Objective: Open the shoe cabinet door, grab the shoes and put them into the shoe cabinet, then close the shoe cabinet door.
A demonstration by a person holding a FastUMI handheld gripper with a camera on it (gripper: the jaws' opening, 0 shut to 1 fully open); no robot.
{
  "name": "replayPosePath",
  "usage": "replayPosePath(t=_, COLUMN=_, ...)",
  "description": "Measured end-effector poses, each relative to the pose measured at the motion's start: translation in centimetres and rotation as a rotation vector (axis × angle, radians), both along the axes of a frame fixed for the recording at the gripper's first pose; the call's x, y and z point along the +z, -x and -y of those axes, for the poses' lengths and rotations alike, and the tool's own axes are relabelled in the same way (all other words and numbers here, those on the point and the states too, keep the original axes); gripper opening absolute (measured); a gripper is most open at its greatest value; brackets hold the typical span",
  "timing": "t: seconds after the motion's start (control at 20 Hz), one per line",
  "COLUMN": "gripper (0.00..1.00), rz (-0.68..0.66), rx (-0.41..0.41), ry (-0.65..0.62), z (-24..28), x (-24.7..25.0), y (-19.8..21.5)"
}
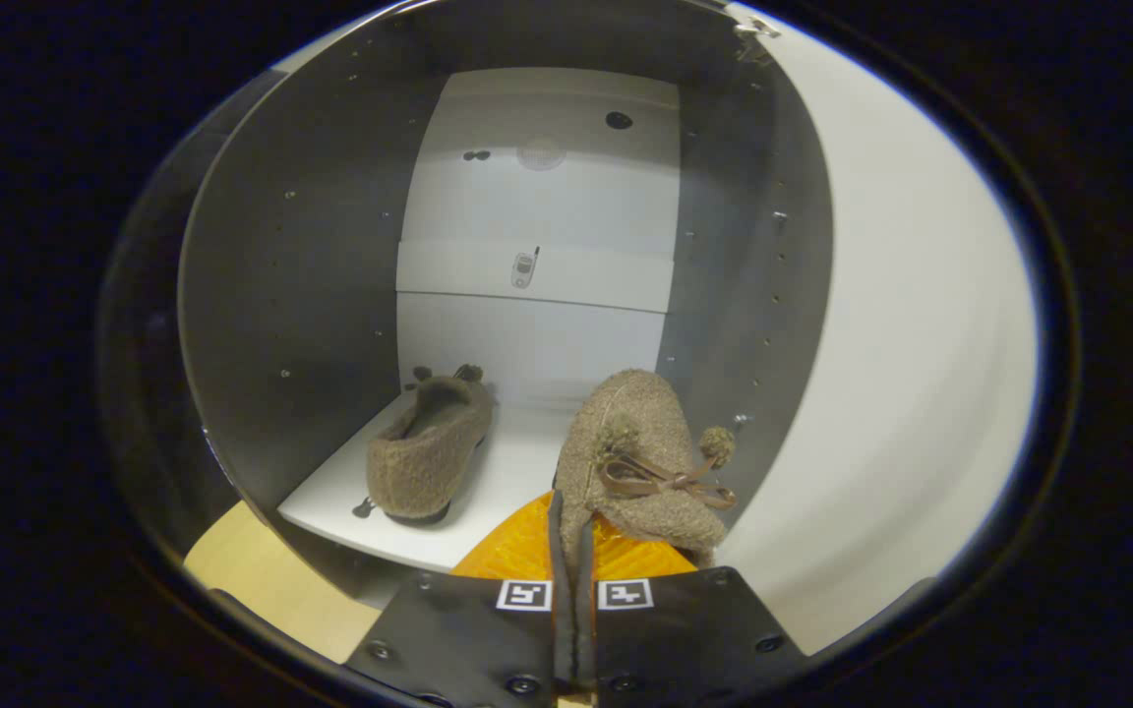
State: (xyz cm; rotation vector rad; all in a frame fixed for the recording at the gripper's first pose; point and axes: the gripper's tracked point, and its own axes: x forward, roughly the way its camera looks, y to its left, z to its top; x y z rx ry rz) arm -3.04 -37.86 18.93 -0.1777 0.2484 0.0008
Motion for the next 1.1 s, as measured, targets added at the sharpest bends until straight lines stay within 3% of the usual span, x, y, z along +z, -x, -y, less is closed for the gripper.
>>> replayPosePath(t=0.55, gripper=0.03, rz=-0.042, rx=-0.011, ry=0.044, z=-1.6, x=-1.5, y=-11.2)
replayPosePath(t=1.1, gripper=0.03, rz=-0.124, rx=-0.013, ry=0.058, z=-2.5, x=-4.2, y=-14.1)
